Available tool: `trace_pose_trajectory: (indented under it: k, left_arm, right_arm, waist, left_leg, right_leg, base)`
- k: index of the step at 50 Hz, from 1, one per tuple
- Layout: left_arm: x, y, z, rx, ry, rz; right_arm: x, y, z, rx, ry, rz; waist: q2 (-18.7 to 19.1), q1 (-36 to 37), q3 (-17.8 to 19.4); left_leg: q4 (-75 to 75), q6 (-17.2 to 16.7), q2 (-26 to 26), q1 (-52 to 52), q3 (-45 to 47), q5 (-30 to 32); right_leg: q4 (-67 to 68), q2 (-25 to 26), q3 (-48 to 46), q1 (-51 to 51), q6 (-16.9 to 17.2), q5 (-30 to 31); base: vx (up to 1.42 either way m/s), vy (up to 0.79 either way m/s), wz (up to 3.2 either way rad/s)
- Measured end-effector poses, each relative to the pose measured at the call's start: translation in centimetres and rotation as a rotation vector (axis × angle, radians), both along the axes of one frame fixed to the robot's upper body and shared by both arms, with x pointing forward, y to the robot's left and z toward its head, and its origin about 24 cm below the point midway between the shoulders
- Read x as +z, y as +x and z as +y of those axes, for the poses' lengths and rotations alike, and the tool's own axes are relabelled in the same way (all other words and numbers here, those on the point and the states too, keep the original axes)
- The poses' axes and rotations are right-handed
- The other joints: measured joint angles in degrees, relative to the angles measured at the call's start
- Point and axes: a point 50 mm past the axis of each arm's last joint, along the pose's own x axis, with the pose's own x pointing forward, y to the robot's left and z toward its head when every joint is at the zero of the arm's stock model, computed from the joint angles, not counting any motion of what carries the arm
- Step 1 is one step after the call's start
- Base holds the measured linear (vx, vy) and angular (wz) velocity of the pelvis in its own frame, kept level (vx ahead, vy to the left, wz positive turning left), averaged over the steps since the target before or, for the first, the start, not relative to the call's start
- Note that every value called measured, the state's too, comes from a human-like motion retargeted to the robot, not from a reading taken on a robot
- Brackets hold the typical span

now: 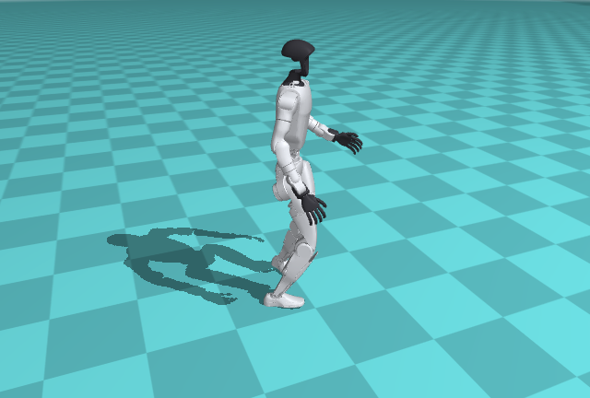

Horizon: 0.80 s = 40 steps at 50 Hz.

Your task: Run

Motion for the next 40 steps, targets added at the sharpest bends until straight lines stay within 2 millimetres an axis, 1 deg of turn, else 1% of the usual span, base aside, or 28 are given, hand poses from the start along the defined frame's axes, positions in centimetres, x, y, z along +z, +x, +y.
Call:
trace_pose_trajectory:
  k: [3,5,7,8,10,13,15,18,23,25,27,28,30,32,33,35,40]
  left_arm:
    - [-0.3,-0.5,0.2,0.007,0.005,0.015]
    - [-0.2,-0.3,0.3,-0.009,0.005,0.018]
    - [-0.6,-0.8,0.0,-0.042,0.002,0.045]
    - [-0.6,-0.7,-0.1,-0.068,0.002,0.05]
    - [-0.7,-0.9,-0.5,-0.123,-0.002,0.065]
    - [-0.6,-1.1,-1.2,-0.214,-0.006,0.078]
    - [-0.4,-1.2,-1.7,-0.275,-0.003,0.078]
    - [0.2,-1.2,-2.2,-0.351,0.01,0.066]
    - [1.7,-1.1,-2.6,-0.459,0.051,0.029]
    - [2.7,-0.9,-2.3,-0.495,0.076,0.007]
    - [3.2,-1.0,-2.5,-0.53,0.087,-0.006]
    - [4.0,-0.9,-2.2,-0.545,0.101,-0.025]
    - [4.5,-1.0,-2.4,-0.577,0.103,-0.041]
    - [5.9,-0.9,-2.2,-0.611,0.114,-0.075]
    - [6.1,-1.0,-2.5,-0.63,0.11,-0.084]
    - [7.4,-0.9,-2.5,-0.669,0.114,-0.117]
    - [8.6,-1.4,-4.0,-0.766,0.087,-0.162]
  right_arm:
    - [0.2,-0.5,-1.2,-0.053,-0.023,-0.004]
    - [0.8,0.1,-2.2,-0.092,-0.023,-0.032]
    - [0.9,-0.1,-2.5,-0.126,-0.014,-0.044]
    - [1.1,0.1,-2.7,-0.146,-0.004,-0.061]
    - [1.2,0.2,-2.8,-0.176,0.021,-0.084]
    - [1.3,0.5,-2.3,-0.192,0.069,-0.113]
    - [1.4,0.9,-1.5,-0.185,0.104,-0.134]
    - [1.7,2.0,0.1,-0.138,0.164,-0.173]
    - [3.2,5.0,3.6,0.007,0.266,-0.273]
    - [4.4,6.7,5.2,0.08,0.313,-0.335]
    - [5.6,7.9,6.7,0.148,0.354,-0.394]
    - [6.7,8.8,7.5,0.186,0.382,-0.437]
    - [8.2,9.7,9.0,0.251,0.425,-0.503]
    - [10.3,10.7,10.4,0.317,0.482,-0.581]
    - [10.9,10.8,10.9,0.344,0.504,-0.606]
    - [13.0,11.3,12.0,0.402,0.563,-0.672]
    - [16.0,10.7,14.2,0.524,0.683,-0.773]
  waist:
    - [-0.3,-0.19,0.7]
    - [0.93,-0.92,1.13]
    - [1.09,-1.36,1.45]
    - [1.49,-1.39,1.18]
    - [1.78,-1.52,0.86]
    - [1.11,-1.87,0.28]
    - [0.25,-2.06,-0.13]
    - [-1.67,-2.53,-0.69]
    - [-5.1,-3.01,-1.17]
    - [-6.91,-3.29,-1.65]
    - [-7.92,-3.1,-1.54]
    - [-8.69,-3.13,-1.98]
    - [-9.83,-2.95,-1.92]
    - [-10.61,-2.62,-2.82]
    - [-11.18,-2.52,-2.69]
    - [-11.47,-1.96,-3.62]
    - [-13.8,-2.39,-3.54]
  left_leg:
    - [5.15,-0.23,3.62,-2.15,9.12,-1.71]
    - [7.62,-0.16,10.33,-3.43,17.18,-2.42]
    - [11.66,0.3,15.49,-5.01,25.7,-2.21]
    - [12.62,0.44,18.4,-5.68,29.31,-1.99]
    - [14.78,0.79,22.58,-6.8,35.66,-1.39]
    - [15.61,1.2,24.47,-7.83,41.98,-0.12]
    - [14.51,1.28,23.99,-8.22,44.81,0.78]
    - [10.39,1.75,21.03,-8.27,46.94,2.31]
    - [3.07,3.14,15.45,-7.84,46.66,3.55]
    - [-2.35,3.68,12.72,-6.81,45.88,4.68]
    - [-2.85,4.03,11.51,-7.11,45.27,4.2]
    - [-7.08,4.18,10.42,-6.01,44.85,5.34]
    - [-7.45,4.31,9.32,-6.27,44.71,5.3]
    - [-14.54,4.31,8.47,-4.26,44.34,7.74]
    - [-13.79,4.3,8.12,-4.59,44.68,7.65]
    - [-19.99,4.24,8.07,-2.67,44.83,9.82]
    - [-18.93,4.23,7.21,-3.15,48.18,9.6]
  right_leg:
    - [3.43,-3.83,-6.82,1.68,-0.33,-2.06]
    - [0.58,-4.85,-12.81,5.53,-0.93,-1.86]
    - [2.06,-6.59,-17.02,7.01,-1.14,-2.13]
    - [0.3,-6.45,-19.14,8.37,-1.33,-1.3]
    - [-0.86,-6.59,-21.73,10.0,-1.23,0.04]
    - [-1.01,-7.02,-22.55,11.11,-0.47,1.98]
    - [-0.53,-7.57,-22.83,11.37,-0.05,2.96]
    - [1.24,-8.87,-22.41,11.09,0.51,4.03]
    - [6.03,-11.01,-19.47,9.79,0.59,2.42]
    - [6.91,-12.03,-17.87,9.24,0.49,1.42]
    - [8.87,-12.75,-16.39,9.05,0.33,0.09]
    - [8.13,-12.82,-15.66,8.91,0.31,-0.08]
    - [9.33,-13.79,-14.37,8.9,0.29,-1.17]
    - [7.21,-13.6,-13.68,8.94,0.06,-1.29]
    - [7.98,-14.46,-13.33,8.95,0.14,-1.8]
    - [5.82,-14.16,-13.27,9.04,0.02,-1.73]
    - [8.62,-18.98,-13.47,8.14,1.11,-2.89]
  base:
    - [-0.01,-0.18,2.63]
    - [0.03,-0.14,2.72]
    - [-0.02,-0.09,2.61]
    - [0.01,-0.07,2.49]
    - [0.01,-0.05,2.45]
    - [-0.01,-0.03,2.37]
    - [-0.01,-0.01,2.13]
    - [-0.02,0.0,1.89]
    - [-0.07,0.0,1.37]
    - [-0.1,-0.02,0.85]
    - [-0.13,-0.04,0.55]
    - [-0.1,-0.04,0.38]
    - [-0.12,-0.06,0.23]
    - [-0.1,-0.07,-0.03]
    - [-0.11,-0.08,-0.17]
    - [-0.09,-0.08,-0.36]
    - [-0.12,-0.1,-0.52]
